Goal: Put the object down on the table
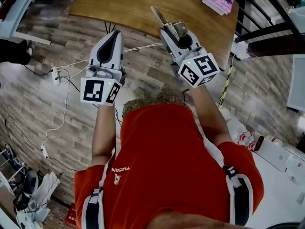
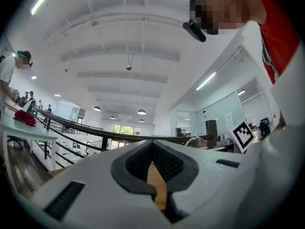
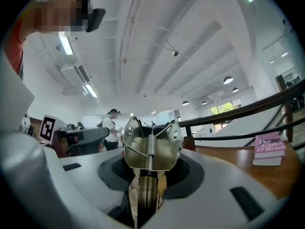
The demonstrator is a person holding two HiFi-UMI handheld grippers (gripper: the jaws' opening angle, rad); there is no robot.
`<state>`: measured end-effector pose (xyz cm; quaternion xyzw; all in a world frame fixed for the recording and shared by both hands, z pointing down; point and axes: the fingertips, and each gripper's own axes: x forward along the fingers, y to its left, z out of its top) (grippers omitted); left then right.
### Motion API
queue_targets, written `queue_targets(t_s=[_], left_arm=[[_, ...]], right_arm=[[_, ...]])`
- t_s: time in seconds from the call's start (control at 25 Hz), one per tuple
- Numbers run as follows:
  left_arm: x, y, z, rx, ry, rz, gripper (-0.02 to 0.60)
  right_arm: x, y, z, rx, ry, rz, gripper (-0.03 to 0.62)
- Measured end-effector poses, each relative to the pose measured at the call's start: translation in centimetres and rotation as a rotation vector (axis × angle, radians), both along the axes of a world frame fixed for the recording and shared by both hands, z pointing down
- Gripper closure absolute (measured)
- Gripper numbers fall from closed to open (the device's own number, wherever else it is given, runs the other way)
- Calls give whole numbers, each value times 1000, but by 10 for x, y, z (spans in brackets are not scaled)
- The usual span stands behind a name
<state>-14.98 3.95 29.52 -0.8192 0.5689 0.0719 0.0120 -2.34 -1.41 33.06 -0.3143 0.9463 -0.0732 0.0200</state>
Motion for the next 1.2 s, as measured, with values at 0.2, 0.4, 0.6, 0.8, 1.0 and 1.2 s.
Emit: queue_targets(t_s=[0.2, 0.4, 0.6, 0.8, 1.0, 1.2], left_arm=[[-26, -45, 6, -16, 8, -5, 572], [-41, -96, 18, -36, 18, -14, 572], [-52, -153, 31, -48, 15, -24, 572], [-48, -208, 41, -51, -5, -14, 572], [-48, -249, 51, -59, -5, -36, 572], [-67, -277, 62, -91, -14, -61, 572]], right_arm=[[-18, -44, 20, -20, 56, 34, 445], [-27, -99, 43, -33, 110, 59, 445], [-42, -156, 70, -27, 173, 67, 445], [-51, -210, 95, -50, 218, 69, 445], [-52, -248, 120, -85, 246, 57, 445], [-66, -281, 153, -160, 295, 61, 445]])
